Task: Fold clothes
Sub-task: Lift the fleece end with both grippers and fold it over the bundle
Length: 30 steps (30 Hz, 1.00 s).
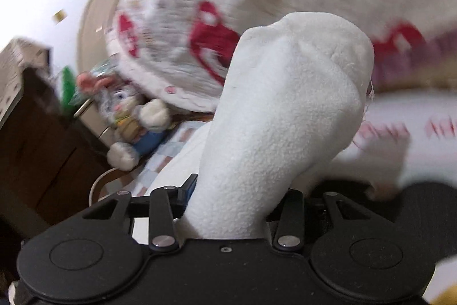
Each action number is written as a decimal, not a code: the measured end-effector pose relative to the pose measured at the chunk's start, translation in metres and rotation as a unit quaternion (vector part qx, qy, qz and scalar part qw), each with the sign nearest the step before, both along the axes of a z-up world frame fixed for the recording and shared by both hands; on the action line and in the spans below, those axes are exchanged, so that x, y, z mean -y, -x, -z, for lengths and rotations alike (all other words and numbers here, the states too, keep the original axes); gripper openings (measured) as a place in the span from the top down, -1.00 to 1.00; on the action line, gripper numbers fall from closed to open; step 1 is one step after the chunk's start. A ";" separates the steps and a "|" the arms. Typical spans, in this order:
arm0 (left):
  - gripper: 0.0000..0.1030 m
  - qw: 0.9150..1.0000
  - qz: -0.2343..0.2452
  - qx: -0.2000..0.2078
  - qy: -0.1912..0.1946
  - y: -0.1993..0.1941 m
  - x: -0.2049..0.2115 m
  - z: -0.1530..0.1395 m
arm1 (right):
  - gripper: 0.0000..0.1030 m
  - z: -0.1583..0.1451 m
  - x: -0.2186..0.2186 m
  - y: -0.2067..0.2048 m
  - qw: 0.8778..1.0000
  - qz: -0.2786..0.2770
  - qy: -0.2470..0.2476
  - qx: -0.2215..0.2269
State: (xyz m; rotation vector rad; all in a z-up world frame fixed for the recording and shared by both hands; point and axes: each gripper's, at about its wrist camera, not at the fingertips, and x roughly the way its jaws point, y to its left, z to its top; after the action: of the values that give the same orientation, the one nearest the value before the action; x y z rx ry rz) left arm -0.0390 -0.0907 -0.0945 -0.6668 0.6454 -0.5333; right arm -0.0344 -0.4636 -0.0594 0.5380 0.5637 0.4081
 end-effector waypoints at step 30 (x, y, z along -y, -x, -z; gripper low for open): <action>0.30 0.965 -0.249 0.051 -0.067 -0.046 -0.204 -0.043 | 0.09 -0.105 -0.250 -0.143 0.982 -0.174 0.026 0.067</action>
State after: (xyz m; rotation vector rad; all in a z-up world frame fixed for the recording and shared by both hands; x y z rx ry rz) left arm 0.0070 0.1138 -0.0512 -0.6404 0.3917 -0.0547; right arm 0.1083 -0.2132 0.0456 0.3578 0.5367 0.7546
